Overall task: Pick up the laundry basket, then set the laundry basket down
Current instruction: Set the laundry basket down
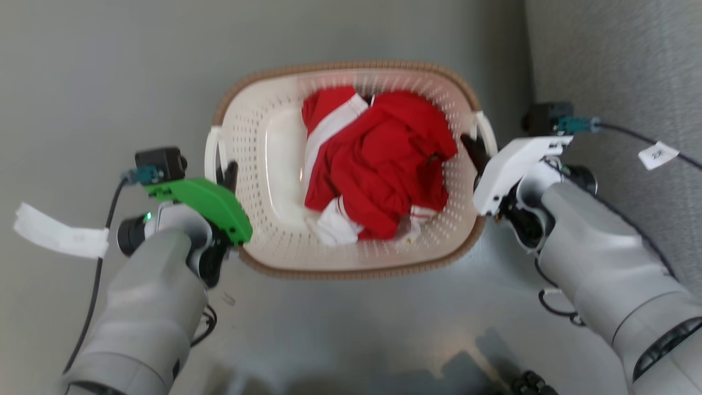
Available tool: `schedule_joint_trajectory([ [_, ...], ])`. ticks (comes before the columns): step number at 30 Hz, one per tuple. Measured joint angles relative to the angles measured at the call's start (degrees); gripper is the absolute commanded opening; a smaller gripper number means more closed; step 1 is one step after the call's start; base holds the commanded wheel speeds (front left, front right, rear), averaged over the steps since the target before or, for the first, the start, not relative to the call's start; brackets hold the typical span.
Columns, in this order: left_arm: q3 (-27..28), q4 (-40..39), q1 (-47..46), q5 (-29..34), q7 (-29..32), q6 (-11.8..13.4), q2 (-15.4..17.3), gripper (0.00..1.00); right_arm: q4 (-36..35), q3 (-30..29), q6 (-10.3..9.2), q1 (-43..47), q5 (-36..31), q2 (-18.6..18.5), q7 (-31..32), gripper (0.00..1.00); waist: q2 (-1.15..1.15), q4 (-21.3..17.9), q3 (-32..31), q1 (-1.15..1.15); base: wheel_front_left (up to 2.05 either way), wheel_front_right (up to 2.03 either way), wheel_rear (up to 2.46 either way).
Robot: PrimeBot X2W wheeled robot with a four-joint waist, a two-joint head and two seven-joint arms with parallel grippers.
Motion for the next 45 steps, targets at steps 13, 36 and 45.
schedule_joint_trajectory([
  [13,0.25,-0.25,-6.19,0.97,-2.42,0.0,-0.02,0.0,-0.79,-0.05,0.01,-5.17,0.0,-1.12,-4.68,0.0,0.0,0.5,10.67,0.0,0.0,0.0,0.0],
  [36,0.78,0.54,-10.61,2.98,-3.85,-0.03,-0.08,0.0,-0.7,0.89,0.01,-8.68,0.0,-1.59,-7.66,0.0,0.0,1.47,18.2,0.0,0.0,0.0,0.0],
  [45,2.53,-0.85,-11.13,4.07,-3.86,-0.03,-0.08,0.0,-0.57,0.98,0.01,-9.51,0.0,-1.83,-8.42,0.0,0.0,1.77,19.34,0.0,0.0,0.0,0.0],
])
